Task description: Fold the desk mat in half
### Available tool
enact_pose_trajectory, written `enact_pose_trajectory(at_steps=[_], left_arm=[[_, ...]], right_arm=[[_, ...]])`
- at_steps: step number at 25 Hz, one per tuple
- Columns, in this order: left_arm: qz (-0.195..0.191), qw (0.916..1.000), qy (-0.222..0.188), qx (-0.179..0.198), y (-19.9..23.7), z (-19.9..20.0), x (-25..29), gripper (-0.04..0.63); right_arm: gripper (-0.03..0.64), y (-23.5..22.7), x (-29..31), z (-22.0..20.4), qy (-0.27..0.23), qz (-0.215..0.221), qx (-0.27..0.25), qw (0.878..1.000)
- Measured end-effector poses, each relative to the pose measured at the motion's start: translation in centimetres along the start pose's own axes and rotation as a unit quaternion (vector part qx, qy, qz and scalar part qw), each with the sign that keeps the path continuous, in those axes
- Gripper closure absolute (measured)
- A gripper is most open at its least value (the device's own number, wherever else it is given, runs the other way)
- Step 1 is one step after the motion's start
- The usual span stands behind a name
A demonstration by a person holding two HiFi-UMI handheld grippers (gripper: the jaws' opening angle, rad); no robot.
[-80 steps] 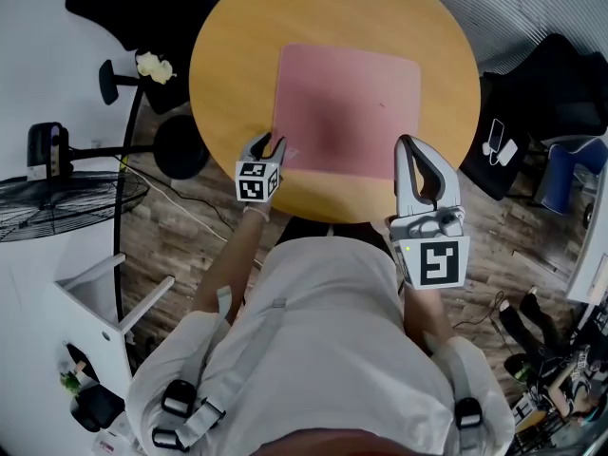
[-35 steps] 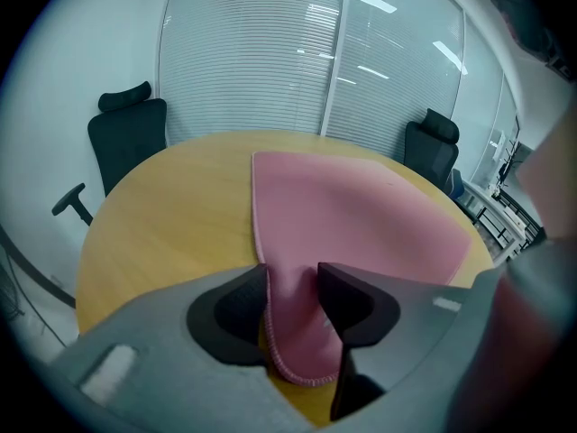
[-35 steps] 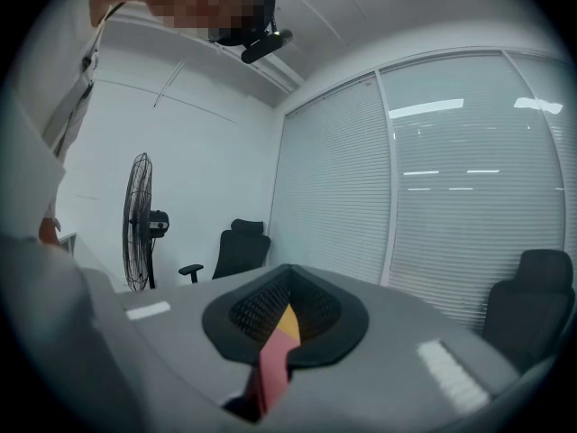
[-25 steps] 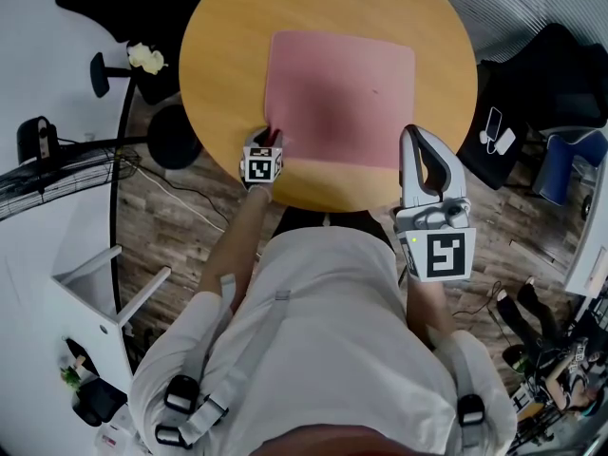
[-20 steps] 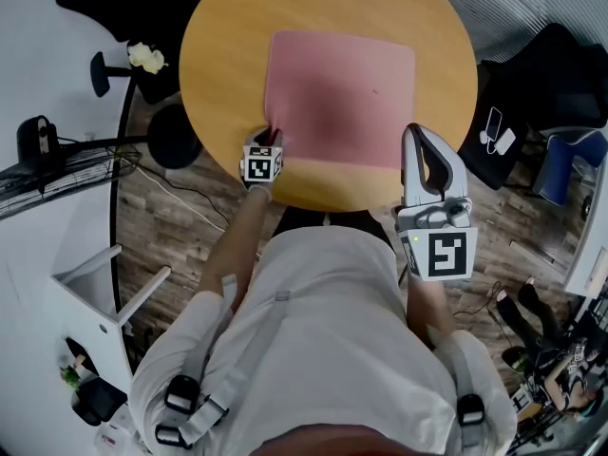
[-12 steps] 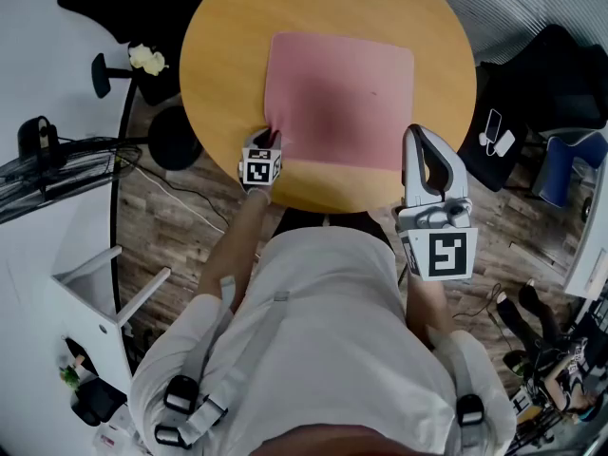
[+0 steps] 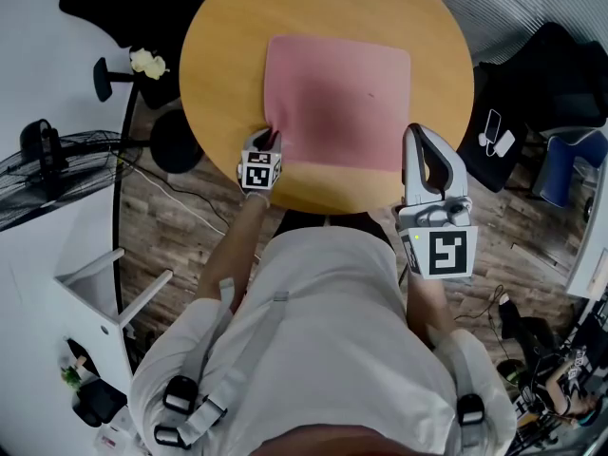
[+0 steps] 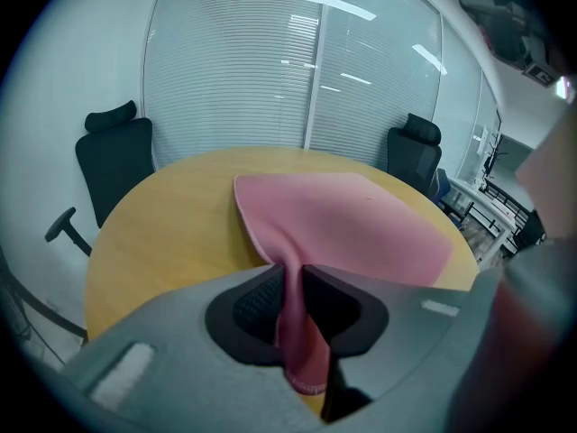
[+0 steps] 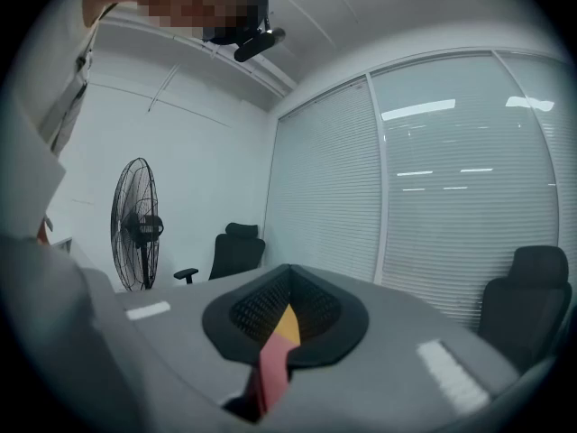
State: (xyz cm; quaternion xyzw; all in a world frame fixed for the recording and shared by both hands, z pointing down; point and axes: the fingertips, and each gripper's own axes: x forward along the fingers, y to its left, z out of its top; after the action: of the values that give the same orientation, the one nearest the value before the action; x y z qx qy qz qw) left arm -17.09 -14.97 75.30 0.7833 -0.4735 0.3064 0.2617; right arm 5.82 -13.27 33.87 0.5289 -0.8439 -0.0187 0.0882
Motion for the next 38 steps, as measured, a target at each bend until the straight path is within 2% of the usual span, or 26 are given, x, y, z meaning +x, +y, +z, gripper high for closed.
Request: enact_pose_trajectory(at_steps=[12,38], left_arm=[[-0.013,0.9988,-0.03,0.036,-2.1,3.2,-1.0,0.529],[-0.061,0.9921,-0.077,0.078,-10.2,9.5,-1.0,0.529]], right_arm=[[0.612,-0.6,-1.1,0.6,-0.008,-0.005,0.001,1.0],[0.612,-4.5,-4.4,0.6,-0.015,-0.039,0.012,0.999]])
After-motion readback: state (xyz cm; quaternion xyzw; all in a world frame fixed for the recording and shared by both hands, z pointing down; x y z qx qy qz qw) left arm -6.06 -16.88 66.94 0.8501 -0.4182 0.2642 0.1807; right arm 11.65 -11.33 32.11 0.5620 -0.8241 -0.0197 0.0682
